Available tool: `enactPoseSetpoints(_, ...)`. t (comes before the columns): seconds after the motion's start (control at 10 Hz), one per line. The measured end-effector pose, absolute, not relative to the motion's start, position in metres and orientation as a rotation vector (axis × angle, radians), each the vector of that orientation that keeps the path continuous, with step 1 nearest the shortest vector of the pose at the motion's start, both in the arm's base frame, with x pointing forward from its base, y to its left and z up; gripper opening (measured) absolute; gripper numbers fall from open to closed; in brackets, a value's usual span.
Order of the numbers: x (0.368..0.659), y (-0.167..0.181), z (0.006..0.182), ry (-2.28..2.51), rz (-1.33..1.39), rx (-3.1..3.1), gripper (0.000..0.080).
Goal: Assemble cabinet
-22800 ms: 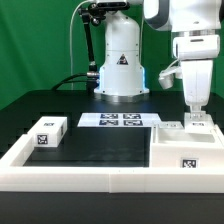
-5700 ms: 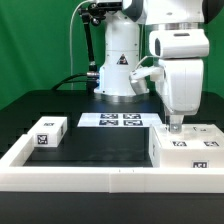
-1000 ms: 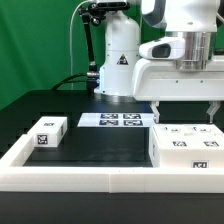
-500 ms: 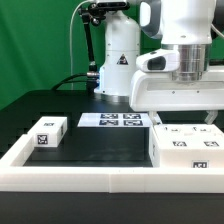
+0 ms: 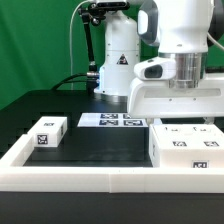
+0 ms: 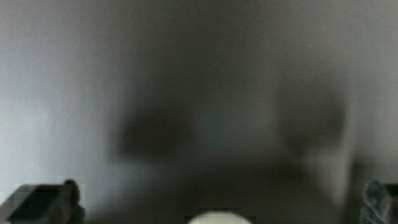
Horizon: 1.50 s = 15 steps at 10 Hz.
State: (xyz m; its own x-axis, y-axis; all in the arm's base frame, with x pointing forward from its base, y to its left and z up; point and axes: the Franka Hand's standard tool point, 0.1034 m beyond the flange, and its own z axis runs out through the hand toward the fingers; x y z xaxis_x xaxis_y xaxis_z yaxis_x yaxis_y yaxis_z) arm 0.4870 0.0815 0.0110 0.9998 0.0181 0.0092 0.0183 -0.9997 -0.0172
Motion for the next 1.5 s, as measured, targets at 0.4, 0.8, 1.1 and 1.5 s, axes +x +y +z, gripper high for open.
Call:
enactPoseSetpoints(0.4,0.484,0.083,0.007,-0.002,0.002,-3.117,0.0797)
enactPoseSetpoints(0.8,0.492,0.075,0.006,0.005,-0.013,-3.123,0.0797)
enactPoseSetpoints(1.1,0.497,0.079,0.006,-0.004,-0.021,-3.121,0.0797)
enactPoseSetpoints(1.5,0.497,0.078,0.004,0.006,-0.006,-3.119,0.0797)
